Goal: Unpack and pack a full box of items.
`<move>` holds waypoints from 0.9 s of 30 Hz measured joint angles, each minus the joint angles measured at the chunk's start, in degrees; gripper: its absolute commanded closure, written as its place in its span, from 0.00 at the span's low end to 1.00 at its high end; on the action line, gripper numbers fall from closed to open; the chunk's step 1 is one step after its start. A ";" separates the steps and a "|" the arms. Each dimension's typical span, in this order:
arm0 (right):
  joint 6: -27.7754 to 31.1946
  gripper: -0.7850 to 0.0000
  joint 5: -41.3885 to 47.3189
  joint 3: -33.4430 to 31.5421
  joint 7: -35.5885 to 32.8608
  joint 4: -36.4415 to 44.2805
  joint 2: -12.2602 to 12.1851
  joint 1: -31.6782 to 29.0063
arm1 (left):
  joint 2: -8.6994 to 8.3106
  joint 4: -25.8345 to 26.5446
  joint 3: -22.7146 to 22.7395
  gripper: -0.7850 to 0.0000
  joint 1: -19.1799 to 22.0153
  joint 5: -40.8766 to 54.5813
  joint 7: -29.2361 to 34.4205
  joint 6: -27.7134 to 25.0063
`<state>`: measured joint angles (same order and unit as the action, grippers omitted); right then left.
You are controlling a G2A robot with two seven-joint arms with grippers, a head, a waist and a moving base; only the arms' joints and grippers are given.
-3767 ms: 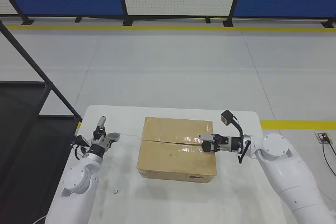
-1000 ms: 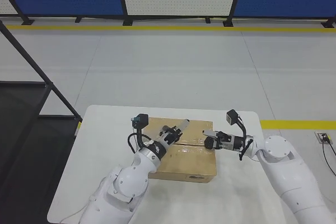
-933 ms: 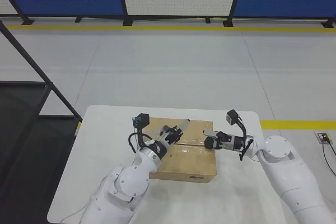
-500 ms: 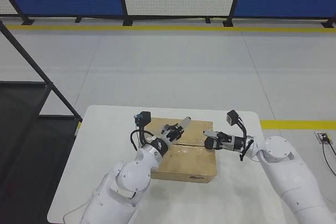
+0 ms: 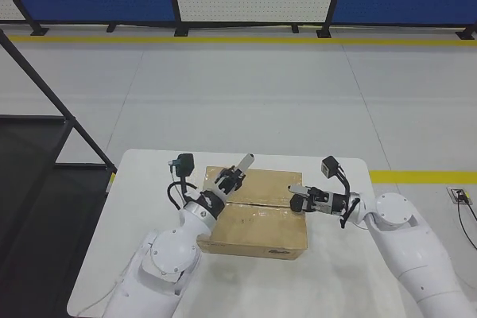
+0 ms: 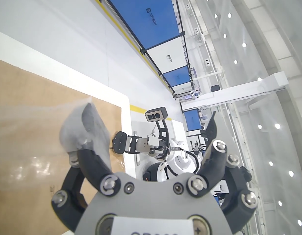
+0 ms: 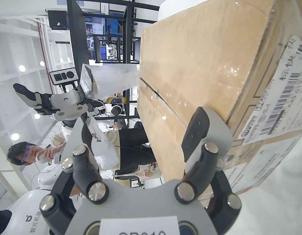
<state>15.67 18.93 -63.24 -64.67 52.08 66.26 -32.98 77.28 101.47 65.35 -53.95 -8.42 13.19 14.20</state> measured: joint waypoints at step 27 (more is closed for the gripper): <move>-0.07 0.00 0.06 0.65 -0.02 -0.96 0.24 0.89 | -0.37 7.32 1.13 0.00 -1.01 -9.77 3.30 1.28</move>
<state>15.61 18.99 -62.59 -64.69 51.12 66.50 -32.09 76.91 108.80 66.49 -54.96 -18.19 16.49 15.48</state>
